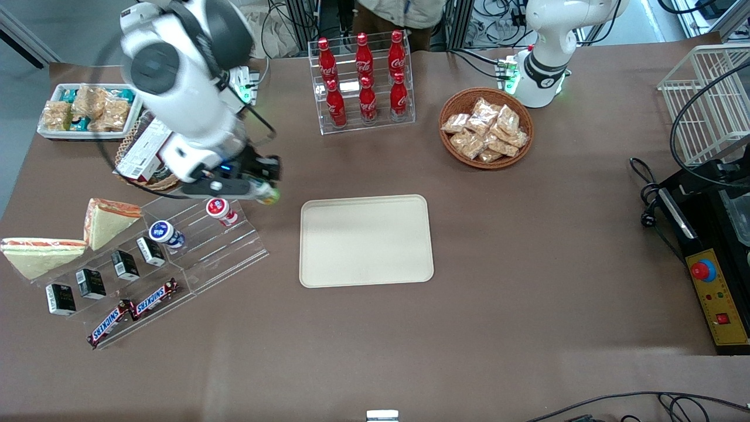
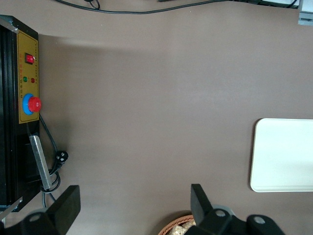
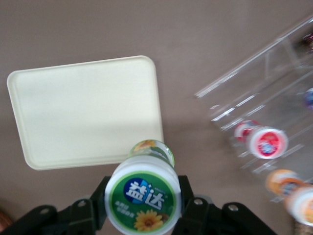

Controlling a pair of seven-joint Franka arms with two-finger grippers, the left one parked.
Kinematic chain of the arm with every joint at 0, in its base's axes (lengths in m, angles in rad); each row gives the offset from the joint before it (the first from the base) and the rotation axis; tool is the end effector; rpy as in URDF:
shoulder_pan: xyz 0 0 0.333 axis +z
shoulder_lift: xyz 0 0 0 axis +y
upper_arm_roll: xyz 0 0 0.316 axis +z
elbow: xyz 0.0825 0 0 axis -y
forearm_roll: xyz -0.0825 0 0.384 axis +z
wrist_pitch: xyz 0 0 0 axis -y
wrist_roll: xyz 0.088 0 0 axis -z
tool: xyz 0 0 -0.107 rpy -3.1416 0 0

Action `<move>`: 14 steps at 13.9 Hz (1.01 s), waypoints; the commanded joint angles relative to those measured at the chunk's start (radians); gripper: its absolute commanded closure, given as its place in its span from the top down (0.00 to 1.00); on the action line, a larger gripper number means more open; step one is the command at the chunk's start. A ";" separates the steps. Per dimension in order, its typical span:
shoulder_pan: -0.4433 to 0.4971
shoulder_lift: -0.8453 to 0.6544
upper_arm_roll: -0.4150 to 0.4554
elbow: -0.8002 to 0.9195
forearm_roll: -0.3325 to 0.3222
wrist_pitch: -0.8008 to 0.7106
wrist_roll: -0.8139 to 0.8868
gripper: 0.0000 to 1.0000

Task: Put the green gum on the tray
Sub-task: 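Lift the green gum bottle and carry it over the cream tray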

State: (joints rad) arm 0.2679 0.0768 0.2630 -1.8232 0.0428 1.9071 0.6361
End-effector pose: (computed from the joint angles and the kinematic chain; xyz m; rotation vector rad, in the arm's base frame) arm 0.5047 0.2957 0.4909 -3.0801 0.1850 0.0390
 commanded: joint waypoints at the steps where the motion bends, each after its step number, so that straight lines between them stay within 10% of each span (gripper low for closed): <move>1: 0.025 0.018 -0.005 -0.176 0.002 0.235 0.079 0.14; 6: 0.072 0.136 -0.005 -0.329 -0.018 0.513 0.150 0.14; 12: 0.122 0.268 -0.004 -0.340 -0.276 0.645 0.451 0.14; 13: 0.120 0.279 -0.005 -0.338 -0.276 0.656 0.453 0.19; 14: 0.120 0.281 -0.005 -0.338 -0.276 0.658 0.453 0.53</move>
State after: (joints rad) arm 0.3896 0.3449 0.2620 -2.1680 -0.2016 2.5398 1.0579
